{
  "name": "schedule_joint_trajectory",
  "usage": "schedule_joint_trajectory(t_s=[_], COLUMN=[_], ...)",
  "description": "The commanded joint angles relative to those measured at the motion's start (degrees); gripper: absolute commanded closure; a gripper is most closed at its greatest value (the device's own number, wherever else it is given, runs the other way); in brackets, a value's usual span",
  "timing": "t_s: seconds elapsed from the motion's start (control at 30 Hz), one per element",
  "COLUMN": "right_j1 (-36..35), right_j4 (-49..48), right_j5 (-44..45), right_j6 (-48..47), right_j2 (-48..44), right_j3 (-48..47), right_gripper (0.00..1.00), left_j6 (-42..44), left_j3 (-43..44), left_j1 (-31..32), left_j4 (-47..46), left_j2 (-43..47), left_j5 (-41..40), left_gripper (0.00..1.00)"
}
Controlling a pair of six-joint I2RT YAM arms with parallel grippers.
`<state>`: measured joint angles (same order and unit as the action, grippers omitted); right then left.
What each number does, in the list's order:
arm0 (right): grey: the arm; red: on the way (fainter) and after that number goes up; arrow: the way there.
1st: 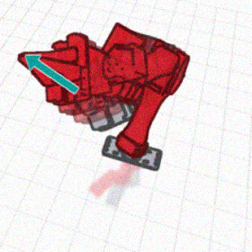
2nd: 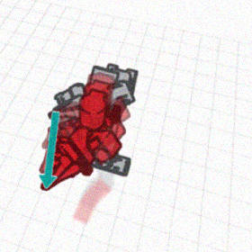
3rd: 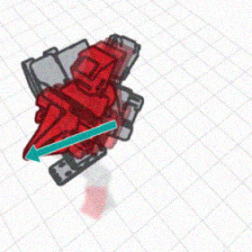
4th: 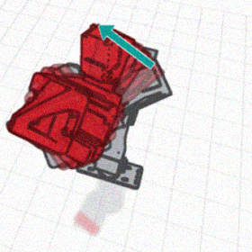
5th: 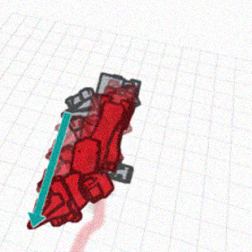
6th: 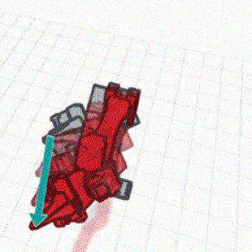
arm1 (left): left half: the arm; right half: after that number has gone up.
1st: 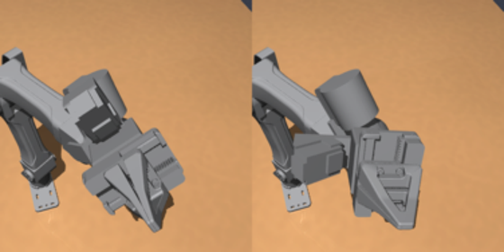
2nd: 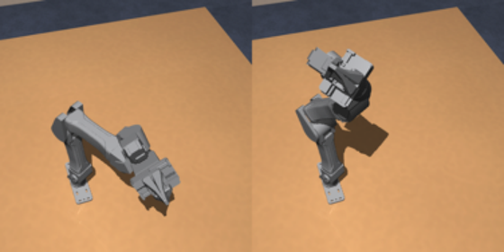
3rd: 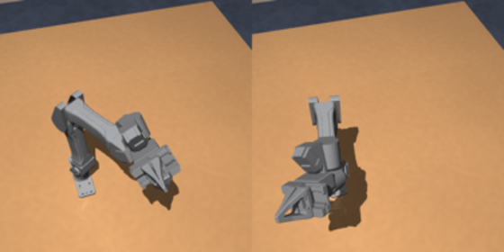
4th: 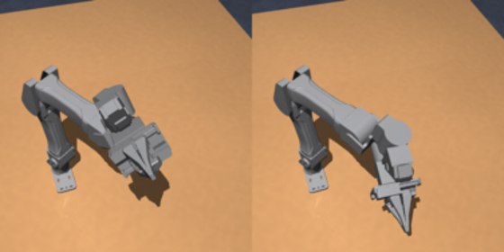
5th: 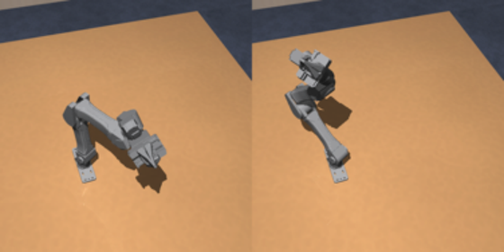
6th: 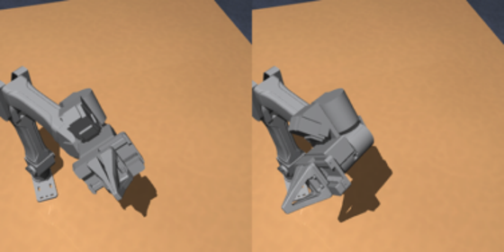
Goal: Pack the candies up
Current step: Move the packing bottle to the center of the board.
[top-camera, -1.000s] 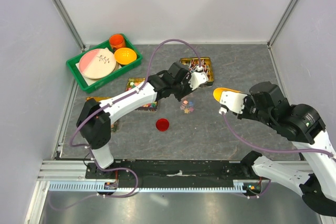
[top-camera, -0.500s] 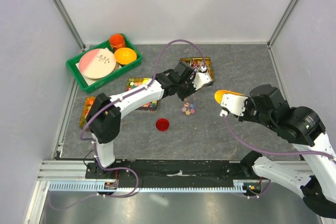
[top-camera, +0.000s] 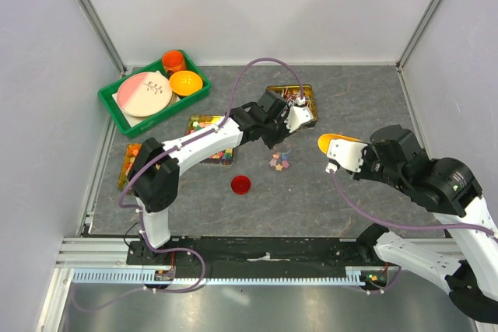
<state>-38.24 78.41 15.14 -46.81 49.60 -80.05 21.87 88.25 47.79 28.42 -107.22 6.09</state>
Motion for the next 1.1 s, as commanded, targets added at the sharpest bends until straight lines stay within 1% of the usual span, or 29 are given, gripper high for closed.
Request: schedule_joint_trajectory(t_s=[0.0,0.03,0.13,0.37,0.57,0.6,0.67,0.73,0.77,0.87,0.97,1.03,1.07], right_j1=[0.2,0.2,0.1,0.2,0.1,0.1,0.2,0.2,0.2,0.2,0.2,0.3,0.2], right_j4=[-0.1,-0.1,-0.1,-0.1,-0.2,-0.2,-0.1,-0.4,-0.5,-0.6,-0.9,-1.6,-1.8], right_j5=[0.9,0.9,0.9,0.9,1.0,0.9,0.9,0.8,0.8,0.2,0.1,0.2,0.2], right_j6=[-0.3,-0.3,-0.4,-0.3,-0.3,-0.3,-0.4,-0.5,-0.5,-0.7,-1.0,-1.0,-1.0], right_j2=[0.1,0.2,0.4,0.6,0.7,0.8,0.9,1.2,1.3,2.2,3.2,4.0,5.0], right_j3=[-0.3,-0.3,-0.4,-0.8,-0.7,-0.7,-0.8,-1.2,-1.3,-1.9,-2.1,-2.5,-2.7], right_gripper=[1.0,1.0,1.0,1.0,1.0,1.0,1.0,1.0,1.0,1.0,1.0,1.0,1.0], left_j6=[-1.1,-1.3,-1.4,-1.8,-2.5,-2.7,-3.1,-3.8,-4.3,-6.8,-8.6,-10.1,-10.6], left_j3=[2.5,2.3,2.2,2.5,2.5,2.2,1.8,1.1,0.9,0.5,-1.1,-1.6,-1.4], left_j1=[-0.3,-0.3,-0.4,-1.4,-5.9,-7.4,-9.2,-12.7,-13.9,-20.9,-26.0,-28.3,-30.5], left_j4=[0.0,0.1,0.1,0.8,1.1,1.3,1.7,2.6,3.0,4.8,5.2,5.7,7.1], left_j2=[1.9,2.9,4.2,7.4,12.4,13.6,14.6,14.8,14.7,13.1,12.1,11.1,10.5], left_j5=[0.1,0.2,0.4,0.0,0.5,0.5,-0.8,-1.4,-3.0,-5.5,-9.1,-10.7,-12.1], left_gripper=[0.68,0.63,0.57,0.52,0.48,0.45,0.45,0.45,0.45,0.45,0.45,0.45,0.45])
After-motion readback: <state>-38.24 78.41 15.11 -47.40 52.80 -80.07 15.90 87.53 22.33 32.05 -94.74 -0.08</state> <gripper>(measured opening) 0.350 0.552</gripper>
